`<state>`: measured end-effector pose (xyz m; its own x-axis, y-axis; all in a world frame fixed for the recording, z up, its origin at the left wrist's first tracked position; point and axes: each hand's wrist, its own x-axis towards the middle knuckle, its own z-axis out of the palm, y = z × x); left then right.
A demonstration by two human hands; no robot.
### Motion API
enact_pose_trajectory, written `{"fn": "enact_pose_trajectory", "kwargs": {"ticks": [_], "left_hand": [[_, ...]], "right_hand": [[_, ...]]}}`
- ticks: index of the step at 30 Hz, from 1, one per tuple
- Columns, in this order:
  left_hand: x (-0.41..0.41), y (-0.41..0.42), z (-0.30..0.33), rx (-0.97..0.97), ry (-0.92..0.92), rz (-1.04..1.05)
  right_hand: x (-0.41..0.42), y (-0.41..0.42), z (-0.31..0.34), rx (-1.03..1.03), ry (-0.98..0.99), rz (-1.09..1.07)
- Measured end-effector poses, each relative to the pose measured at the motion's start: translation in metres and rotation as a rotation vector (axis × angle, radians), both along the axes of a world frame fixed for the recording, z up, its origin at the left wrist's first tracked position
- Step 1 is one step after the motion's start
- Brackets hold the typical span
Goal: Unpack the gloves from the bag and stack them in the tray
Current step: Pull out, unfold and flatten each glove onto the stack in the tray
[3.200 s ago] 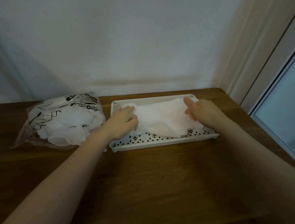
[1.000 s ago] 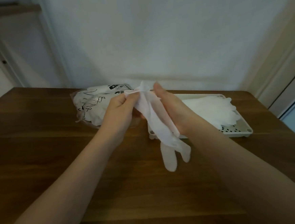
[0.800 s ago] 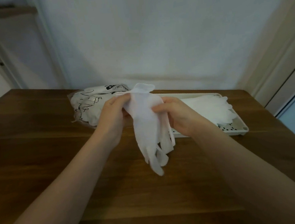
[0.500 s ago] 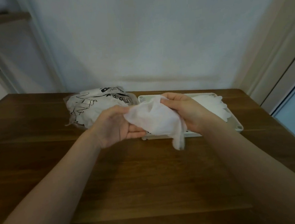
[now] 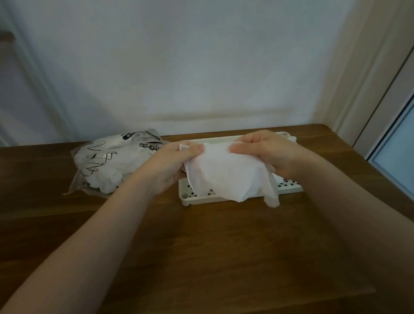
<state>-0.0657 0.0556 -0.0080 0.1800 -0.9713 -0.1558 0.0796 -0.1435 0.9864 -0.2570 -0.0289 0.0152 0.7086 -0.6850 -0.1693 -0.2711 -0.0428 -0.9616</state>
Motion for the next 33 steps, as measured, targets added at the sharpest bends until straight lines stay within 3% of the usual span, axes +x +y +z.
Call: {"fn": "enact_pose_trajectory", "kwargs": {"ticks": [6,10,13,15,20,23,25,29,31,33], "left_hand": [[-0.004,-0.011,0.007,-0.058,0.056,0.11],[-0.007,-0.022,0.01,-0.04,-0.205,0.171],[-0.017,-0.036,0.018,-0.086,-0.413,0.215],[-0.024,-0.048,0.025,-0.133,-0.423,0.229],[-0.044,-0.072,0.042,-0.206,-0.092,0.186],[-0.052,-0.089,0.048,-0.238,-0.085,0.171],[-0.053,-0.099,0.052,-0.28,-0.161,0.21],[-0.044,-0.11,0.047,-0.39,-0.416,0.183],[-0.036,-0.107,0.035,-0.42,-0.529,0.084],[-0.029,-0.098,0.023,-0.379,-0.653,0.016]], "right_hand": [[-0.025,-0.027,0.003,0.127,-0.073,-0.104],[-0.044,-0.047,0.006,-0.239,0.123,-0.177],[-0.048,-0.061,0.012,-0.37,0.116,-0.312],[-0.046,-0.067,0.015,-0.329,0.089,-0.362],[-0.04,-0.08,0.025,0.092,-0.251,-0.524],[-0.033,-0.089,0.027,0.125,-0.367,-0.591],[-0.031,-0.097,0.027,-0.055,-0.342,-0.616],[-0.041,-0.103,0.023,-0.686,-0.237,-0.516],[-0.048,-0.1,0.015,-0.787,-0.155,-0.395],[-0.053,-0.096,-0.001,-0.738,-0.068,-0.288]]}}
